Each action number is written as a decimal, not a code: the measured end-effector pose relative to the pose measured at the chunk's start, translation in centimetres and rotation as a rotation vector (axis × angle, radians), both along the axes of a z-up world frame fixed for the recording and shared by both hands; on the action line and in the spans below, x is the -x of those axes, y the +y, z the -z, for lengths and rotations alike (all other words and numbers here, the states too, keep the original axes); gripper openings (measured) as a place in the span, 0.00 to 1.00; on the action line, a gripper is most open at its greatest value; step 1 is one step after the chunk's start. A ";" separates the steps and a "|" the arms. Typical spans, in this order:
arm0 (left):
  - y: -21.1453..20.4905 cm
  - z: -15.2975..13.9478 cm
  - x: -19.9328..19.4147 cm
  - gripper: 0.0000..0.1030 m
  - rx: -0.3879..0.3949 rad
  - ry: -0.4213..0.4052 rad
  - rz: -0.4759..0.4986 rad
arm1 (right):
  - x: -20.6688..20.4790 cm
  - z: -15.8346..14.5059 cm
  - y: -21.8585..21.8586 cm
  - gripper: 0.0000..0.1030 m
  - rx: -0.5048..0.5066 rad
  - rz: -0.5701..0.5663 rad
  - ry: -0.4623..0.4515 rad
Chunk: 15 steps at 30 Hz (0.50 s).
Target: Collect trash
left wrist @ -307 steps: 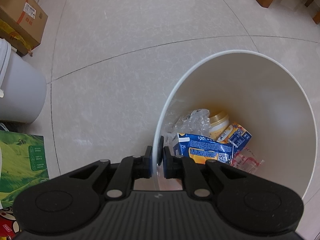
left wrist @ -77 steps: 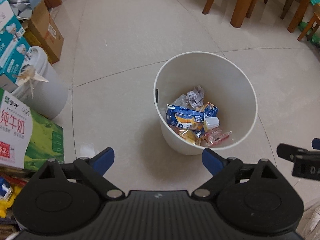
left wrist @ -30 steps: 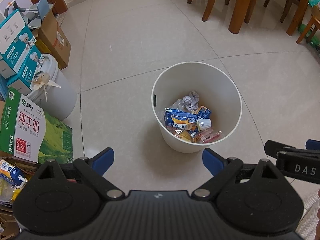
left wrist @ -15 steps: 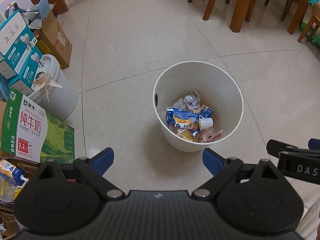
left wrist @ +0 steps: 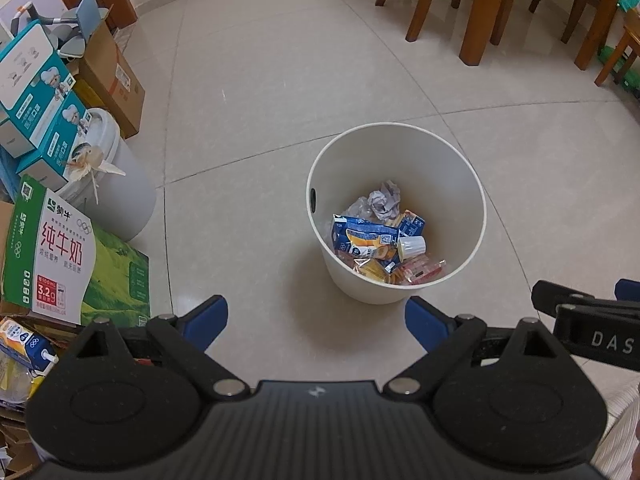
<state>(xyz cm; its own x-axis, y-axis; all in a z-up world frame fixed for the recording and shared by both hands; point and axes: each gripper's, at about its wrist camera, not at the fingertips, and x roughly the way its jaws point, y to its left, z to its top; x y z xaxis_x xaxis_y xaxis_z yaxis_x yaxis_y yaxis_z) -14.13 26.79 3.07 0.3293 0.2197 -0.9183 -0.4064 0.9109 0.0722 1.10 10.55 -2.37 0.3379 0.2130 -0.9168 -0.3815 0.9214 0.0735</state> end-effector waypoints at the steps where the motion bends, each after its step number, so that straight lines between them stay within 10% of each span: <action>1: 0.0 0.0 0.0 0.92 0.000 0.000 0.000 | 0.0 0.0 0.0 1.00 0.000 0.000 -0.001; 15: -0.1 -0.1 -0.1 0.92 -0.006 0.002 0.003 | 0.1 -0.1 -0.1 1.00 0.004 -0.004 0.000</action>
<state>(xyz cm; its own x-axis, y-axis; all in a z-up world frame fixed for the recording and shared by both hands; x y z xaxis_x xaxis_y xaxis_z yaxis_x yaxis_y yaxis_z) -14.07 26.73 3.17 0.3281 0.2245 -0.9176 -0.4031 0.9117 0.0789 0.98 10.49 -2.26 0.3372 0.2107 -0.9176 -0.3849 0.9203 0.0699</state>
